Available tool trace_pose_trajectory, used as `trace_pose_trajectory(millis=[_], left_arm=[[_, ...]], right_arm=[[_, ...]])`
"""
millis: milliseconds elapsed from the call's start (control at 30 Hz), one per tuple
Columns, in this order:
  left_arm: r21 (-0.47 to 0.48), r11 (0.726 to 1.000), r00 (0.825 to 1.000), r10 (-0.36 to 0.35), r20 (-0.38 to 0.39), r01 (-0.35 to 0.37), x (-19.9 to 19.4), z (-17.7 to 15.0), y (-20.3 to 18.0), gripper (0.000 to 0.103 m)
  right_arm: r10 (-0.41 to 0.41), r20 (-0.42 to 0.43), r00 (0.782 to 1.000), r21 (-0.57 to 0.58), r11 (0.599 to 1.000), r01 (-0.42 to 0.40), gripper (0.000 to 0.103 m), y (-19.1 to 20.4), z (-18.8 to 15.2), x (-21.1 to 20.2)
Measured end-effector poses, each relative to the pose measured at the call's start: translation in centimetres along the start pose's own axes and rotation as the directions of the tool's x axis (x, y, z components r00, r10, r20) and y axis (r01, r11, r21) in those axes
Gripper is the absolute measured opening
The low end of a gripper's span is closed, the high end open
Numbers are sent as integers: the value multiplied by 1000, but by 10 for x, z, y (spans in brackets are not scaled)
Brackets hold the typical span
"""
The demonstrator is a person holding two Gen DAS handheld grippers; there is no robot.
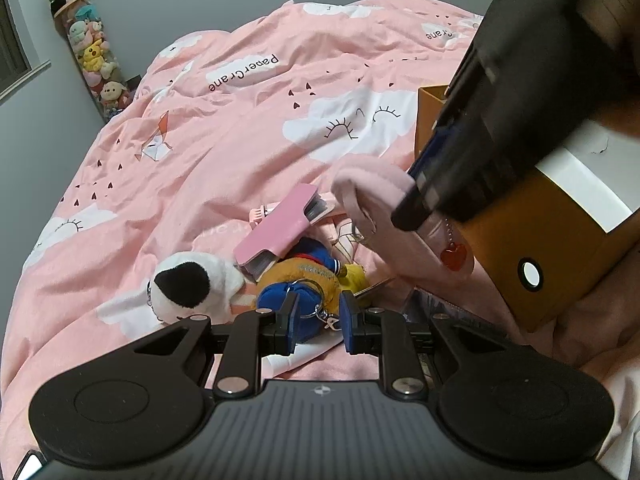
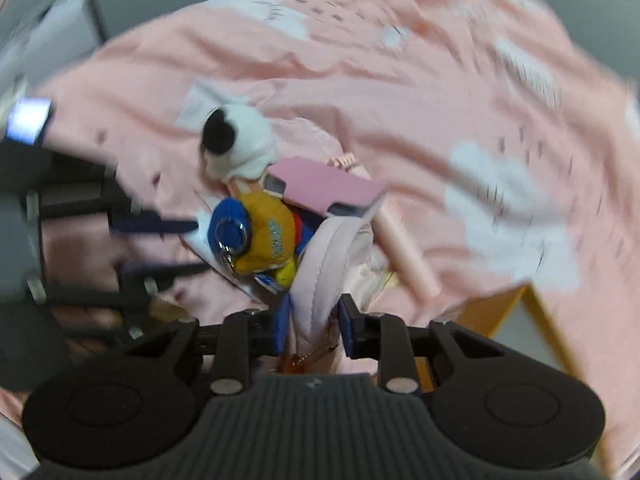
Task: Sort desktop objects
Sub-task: 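Grasp the pink backpack-shaped pouch by its top with the right gripper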
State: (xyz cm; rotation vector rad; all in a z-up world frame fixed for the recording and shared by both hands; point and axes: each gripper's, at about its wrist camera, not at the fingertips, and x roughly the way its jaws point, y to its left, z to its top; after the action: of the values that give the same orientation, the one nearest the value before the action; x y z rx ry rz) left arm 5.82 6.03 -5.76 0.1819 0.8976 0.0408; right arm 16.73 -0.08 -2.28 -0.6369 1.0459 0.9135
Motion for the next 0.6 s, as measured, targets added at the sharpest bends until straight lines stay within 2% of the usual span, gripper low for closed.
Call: trace_pose_trajectory(millis=[67, 167, 333, 433, 600], left_arm=[[-1, 1000, 1000, 0, -1, 0, 1, 1, 0, 24], [5, 1000, 1000, 8, 2, -8, 2, 3, 0, 24], [15, 1000, 1000, 24, 12, -24, 3, 9, 6, 24], [21, 999, 999, 45, 14, -45, 7, 15, 10, 24], [87, 995, 998, 55, 23, -57, 20, 26, 8, 24]], right_arm=[[35, -32, 999, 96, 995, -32, 28, -13, 6, 3], [24, -38, 999, 171, 985, -17, 29, -25, 12, 15], [-49, 1, 999, 219, 975, 48, 30, -35, 23, 34], [-123, -2, 992, 228, 966, 120, 37, -40, 29, 44], [-84, -13, 996, 256, 963, 84, 39, -46, 24, 48]])
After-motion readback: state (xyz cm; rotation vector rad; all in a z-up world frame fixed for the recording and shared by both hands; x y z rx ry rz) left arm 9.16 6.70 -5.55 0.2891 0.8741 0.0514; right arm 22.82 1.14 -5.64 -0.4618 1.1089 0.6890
